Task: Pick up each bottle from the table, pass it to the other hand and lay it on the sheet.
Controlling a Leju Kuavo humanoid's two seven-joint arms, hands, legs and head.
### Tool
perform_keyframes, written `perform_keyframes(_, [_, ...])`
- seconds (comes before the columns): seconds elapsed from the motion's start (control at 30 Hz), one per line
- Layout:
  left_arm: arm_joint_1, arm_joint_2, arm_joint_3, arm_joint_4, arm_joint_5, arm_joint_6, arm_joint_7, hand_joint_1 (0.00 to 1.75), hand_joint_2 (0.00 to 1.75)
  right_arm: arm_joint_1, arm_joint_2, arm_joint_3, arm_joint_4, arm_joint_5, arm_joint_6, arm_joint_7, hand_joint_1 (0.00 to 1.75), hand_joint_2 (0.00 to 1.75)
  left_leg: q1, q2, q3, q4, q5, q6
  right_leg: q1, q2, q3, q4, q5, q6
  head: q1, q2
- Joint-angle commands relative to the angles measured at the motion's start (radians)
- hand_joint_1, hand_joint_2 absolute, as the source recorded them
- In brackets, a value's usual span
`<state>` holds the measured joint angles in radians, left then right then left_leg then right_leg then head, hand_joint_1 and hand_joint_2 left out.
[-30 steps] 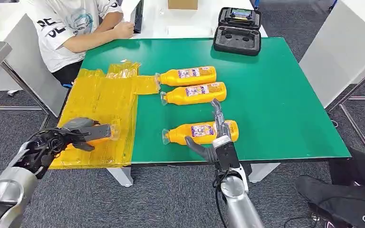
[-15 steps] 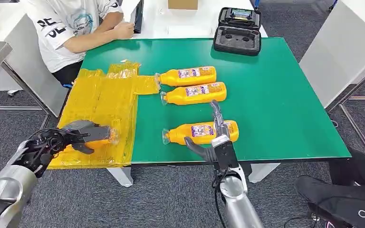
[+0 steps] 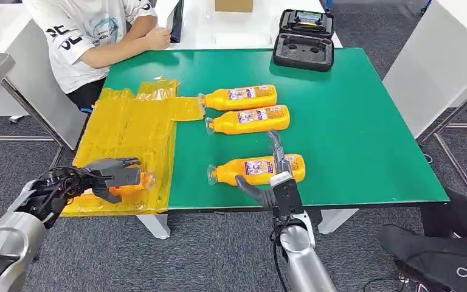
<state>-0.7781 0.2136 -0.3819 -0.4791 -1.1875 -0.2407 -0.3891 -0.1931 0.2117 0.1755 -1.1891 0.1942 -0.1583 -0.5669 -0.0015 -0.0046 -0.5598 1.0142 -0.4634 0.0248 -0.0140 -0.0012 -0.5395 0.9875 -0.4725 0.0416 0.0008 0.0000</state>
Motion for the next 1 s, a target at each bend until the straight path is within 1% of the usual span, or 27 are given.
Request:
perform_keyframes(0.03, [-0.018,0.020,-0.045,0.022,0.027,0.007,-0.045,0.00,1.75,-0.038,-0.004,0.014,0.064,-0.011,-0.013,0.016,0.00,1.75,0.001,0.001,0.000,0.000,0.000,-0.001,0.001,0.001,0.000,0.000,0.000,-0.001,0.000,0.000])
perform_keyframes(0.27, [-0.024,0.026,-0.037,-0.005,0.051,0.007,-0.077,0.00,1.75,-0.039,-0.002,0.012,0.077,-0.014,-0.014,0.023,0.00,1.75,0.003,0.001,-0.001,0.001,0.000,-0.003,0.003,0.001,0.000,-0.001,0.001,-0.003,0.000,0.000])
perform_keyframes(0.3, [-0.024,0.026,-0.037,-0.005,0.051,0.007,-0.077,0.00,1.75,-0.039,-0.002,0.012,0.077,-0.014,-0.014,0.023,0.00,1.75,0.001,0.001,-0.001,0.001,0.000,-0.001,0.001,0.001,-0.001,0.000,0.000,-0.001,0.000,0.000])
perform_keyframes(0.33, [-0.024,0.026,-0.037,-0.005,0.051,0.007,-0.077,0.00,0.00,-0.039,-0.002,0.012,0.077,-0.014,-0.014,0.023,0.00,1.75,0.002,0.001,-0.001,0.001,0.000,-0.002,0.002,0.001,0.000,0.000,0.001,-0.002,0.000,0.000])
perform_keyframes(0.43, [-0.029,0.024,-0.027,-0.027,0.078,0.024,-0.102,0.00,0.00,-0.033,-0.003,0.009,0.068,-0.016,-0.019,0.025,0.00,1.75,0.002,0.002,-0.001,0.001,0.000,-0.002,0.002,0.001,-0.001,0.000,0.001,-0.002,0.000,0.000])
perform_keyframes(0.5, [-0.021,0.020,-0.012,-0.060,0.107,0.048,-0.136,0.00,0.00,-0.027,-0.005,0.002,0.066,-0.019,-0.021,0.030,0.00,1.75,0.002,0.000,-0.001,0.001,0.000,-0.002,0.002,0.000,-0.001,0.000,0.001,-0.002,0.000,0.000])
perform_keyframes(0.57, [-0.014,0.016,-0.015,-0.078,0.112,0.064,-0.140,0.00,0.00,-0.026,-0.006,-0.005,0.075,-0.021,-0.022,0.034,0.00,1.75,0.002,0.000,-0.001,0.001,0.000,-0.001,0.002,0.000,0.000,0.000,0.001,-0.002,0.000,0.000])
perform_keyframes(0.67, [-0.021,0.022,-0.032,-0.070,0.117,0.043,-0.155,0.00,0.00,-0.027,-0.003,-0.019,0.111,-0.032,-0.020,0.038,0.00,1.75,0.002,0.000,0.000,0.000,0.000,-0.001,0.002,0.000,0.000,-0.001,0.001,-0.002,0.000,0.000])
perform_keyframes(0.83, [-0.020,0.025,-0.032,-0.069,0.118,0.044,-0.157,0.00,0.00,-0.026,-0.003,-0.021,0.115,-0.033,-0.022,0.035,0.00,1.75,0.002,0.000,0.000,0.000,0.000,-0.002,0.002,0.000,0.001,-0.001,0.001,-0.002,0.000,0.000])
perform_keyframes(0.87, [-0.023,0.027,-0.040,-0.062,0.119,0.033,-0.168,0.00,0.00,-0.031,-0.002,-0.021,0.123,-0.035,-0.020,0.034,0.00,1.75,0.002,0.000,0.000,0.000,0.000,-0.001,0.002,0.000,0.000,-0.001,0.001,-0.002,0.000,0.000])
perform_keyframes(0.9, [-0.028,0.040,-0.061,-0.051,0.117,-0.009,-0.181,0.00,0.00,-0.035,-0.001,-0.025,0.135,-0.040,-0.018,0.032,0.00,1.75,0.002,0.001,0.000,0.000,0.000,-0.002,0.002,0.000,0.000,-0.001,0.001,-0.002,0.000,0.000])
perform_keyframes(1.0, [-0.016,0.072,-0.067,-0.065,0.143,-0.030,-0.222,0.00,0.00,-0.049,-0.002,-0.028,0.150,-0.049,-0.016,0.025,0.00,1.75,0.002,0.003,0.000,0.000,0.000,-0.002,0.002,0.002,0.000,0.000,0.001,-0.002,0.000,0.000])
